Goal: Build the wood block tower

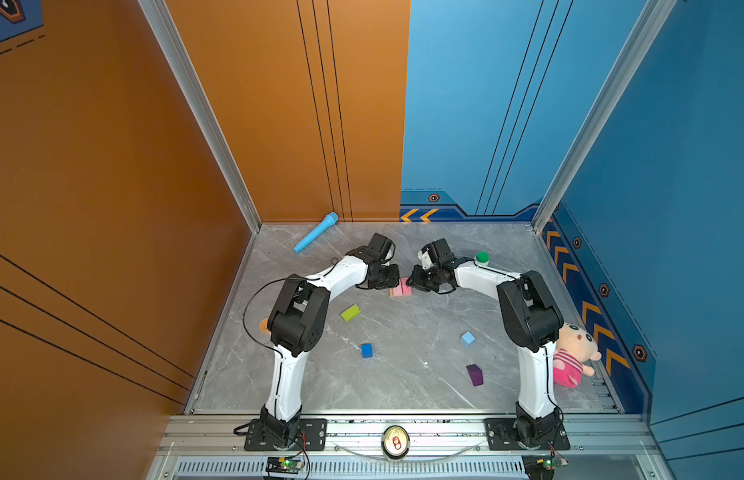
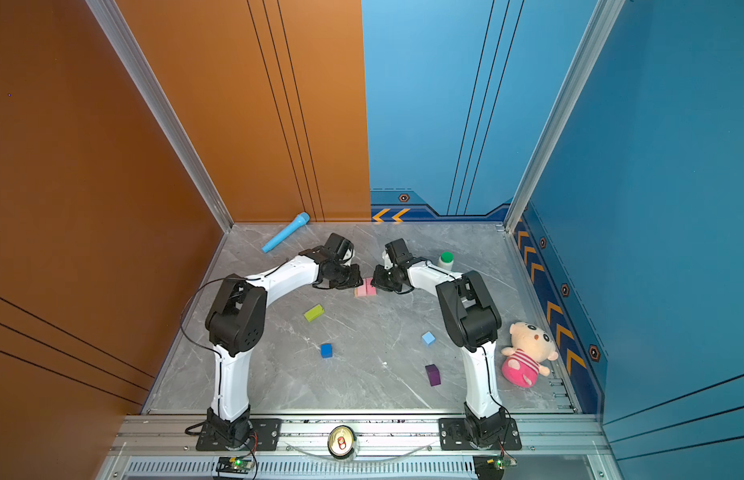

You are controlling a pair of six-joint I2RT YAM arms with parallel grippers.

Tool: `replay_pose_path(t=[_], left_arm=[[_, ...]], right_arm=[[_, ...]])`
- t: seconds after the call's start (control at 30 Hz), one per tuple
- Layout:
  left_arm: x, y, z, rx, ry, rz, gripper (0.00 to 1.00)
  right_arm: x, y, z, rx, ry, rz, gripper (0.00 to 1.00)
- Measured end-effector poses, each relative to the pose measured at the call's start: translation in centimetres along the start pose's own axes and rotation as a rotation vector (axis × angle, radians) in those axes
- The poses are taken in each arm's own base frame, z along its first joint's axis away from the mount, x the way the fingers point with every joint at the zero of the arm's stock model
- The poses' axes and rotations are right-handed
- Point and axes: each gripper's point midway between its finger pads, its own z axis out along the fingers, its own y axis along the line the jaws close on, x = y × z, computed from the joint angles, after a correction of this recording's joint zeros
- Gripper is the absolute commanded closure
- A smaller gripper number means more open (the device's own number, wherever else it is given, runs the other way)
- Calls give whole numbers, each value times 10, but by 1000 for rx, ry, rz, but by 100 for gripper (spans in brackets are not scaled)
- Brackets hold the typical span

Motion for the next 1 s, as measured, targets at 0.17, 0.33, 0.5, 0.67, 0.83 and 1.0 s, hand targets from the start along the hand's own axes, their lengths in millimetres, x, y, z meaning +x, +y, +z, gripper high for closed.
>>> replay_pose_path(t=[0.17,0.33,0.5,0.67,0.83,1.0], left_arm=[[0,0,0,0,0,0,71],[0,0,0,0,0,0,71],[0,0,0,0,0,0,71],[0,0,0,0,0,0,71],[0,0,0,0,0,0,71],[0,0,0,0,0,0,71]], right_arm=[[-1,0,-1,5,-5,-2,81],[2,1,-3,15,0,-2,82],[2,0,-3,17,1,-1,83],[2,0,-3,17,1,-1,83],[2,0,-3,17,1,-1,83],[2,1,-3,17,0,-2,84]])
